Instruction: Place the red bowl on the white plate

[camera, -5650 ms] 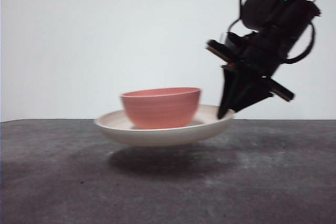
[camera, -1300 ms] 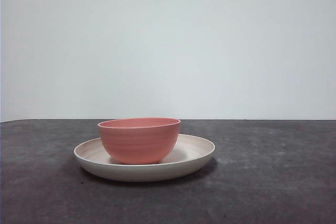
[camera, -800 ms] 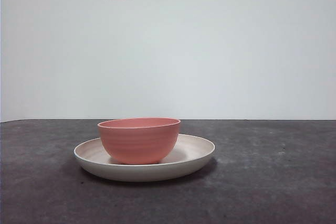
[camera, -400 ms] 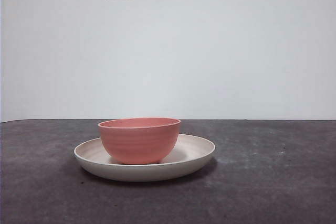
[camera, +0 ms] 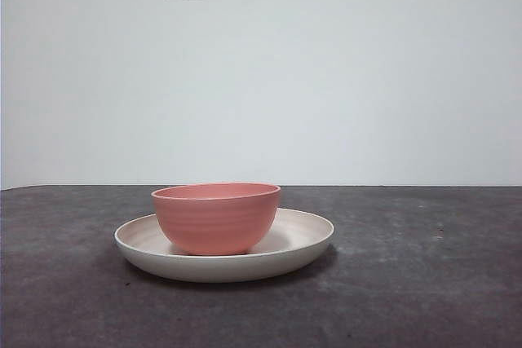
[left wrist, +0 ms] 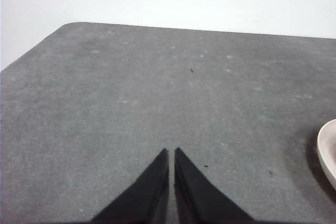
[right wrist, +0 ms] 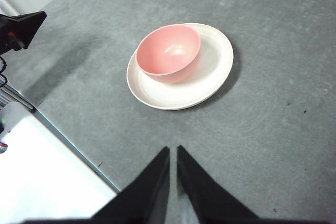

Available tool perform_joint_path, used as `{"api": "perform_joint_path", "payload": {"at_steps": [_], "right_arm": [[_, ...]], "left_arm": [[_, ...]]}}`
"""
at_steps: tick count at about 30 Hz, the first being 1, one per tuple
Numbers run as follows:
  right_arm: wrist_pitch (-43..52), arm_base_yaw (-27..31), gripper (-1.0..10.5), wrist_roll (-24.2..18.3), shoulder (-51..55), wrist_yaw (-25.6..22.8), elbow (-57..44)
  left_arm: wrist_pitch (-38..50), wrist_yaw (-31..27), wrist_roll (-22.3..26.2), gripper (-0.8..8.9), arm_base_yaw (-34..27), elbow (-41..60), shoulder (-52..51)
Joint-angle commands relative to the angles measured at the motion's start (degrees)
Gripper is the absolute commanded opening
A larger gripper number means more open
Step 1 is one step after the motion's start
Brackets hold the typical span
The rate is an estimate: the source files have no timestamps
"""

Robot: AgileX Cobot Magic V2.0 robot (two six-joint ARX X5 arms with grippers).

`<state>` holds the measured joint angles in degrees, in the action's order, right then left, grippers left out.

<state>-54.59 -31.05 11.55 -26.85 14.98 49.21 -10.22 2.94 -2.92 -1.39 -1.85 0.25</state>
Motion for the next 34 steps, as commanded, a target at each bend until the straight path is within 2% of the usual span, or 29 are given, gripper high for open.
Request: {"api": "perform_joint_path", "payload": {"at_steps": [1, 3, 6, 9, 11, 17, 19, 22, 28, 29, 34], "right_arm": [[1.0, 2.6, 0.2, 0.3, 0.7, 0.2, 0.3], [1.1, 6.2, 0.2, -0.4, 1.5, 0.1, 0.3], [4.1, 12.8, 0.2, -4.6, 3.2, -0.5, -0.7], [12.1, 19.0, 0.2, -11.2, 5.8, -0.4, -5.0], [19.6, 22.9, 0.2, -14.2, 8.2, 0.0, -9.8], [39.6, 30.8, 0.2, -14.8, 15.3, -1.6, -26.6], [43.3, 32.3, 0.2, -14.8, 16.9, -1.6, -31.3], [45.4, 33.9, 0.2, -15.5, 19.2, -2.7, -36.8], [45.6, 36.4, 0.2, -16.5, 22.4, -8.1, -43.7], [44.7, 36.6, 0.2, -16.4, 26.6, -9.6, -48.6], [45.6, 36.6, 0.2, -16.5, 26.6, -9.4, -48.6]], "left_arm": [[-0.5, -0.2, 0.3, 0.20, -0.1, 1.2, -0.1], [-0.5, -0.2, 0.3, 0.20, -0.1, 1.2, -0.1], [-0.5, -0.2, 0.3, 0.20, -0.1, 1.2, -0.1], [-0.5, -0.2, 0.3, 0.20, -0.1, 1.2, -0.1], [-0.5, -0.2, 0.3, 0.20, -0.1, 1.2, -0.1], [-0.5, -0.2, 0.3, 0.20, -0.1, 1.2, -0.1], [-0.5, -0.2, 0.3, 0.20, -0.1, 1.2, -0.1], [-0.5, -0.2, 0.3, 0.20, -0.1, 1.2, -0.1], [-0.5, -0.2, 0.3, 0.20, -0.1, 1.2, -0.1], [-0.5, -0.2, 0.3, 0.20, -0.1, 1.2, -0.1], [-0.5, -0.2, 0.3, 0.20, -0.1, 1.2, -0.1]]}}
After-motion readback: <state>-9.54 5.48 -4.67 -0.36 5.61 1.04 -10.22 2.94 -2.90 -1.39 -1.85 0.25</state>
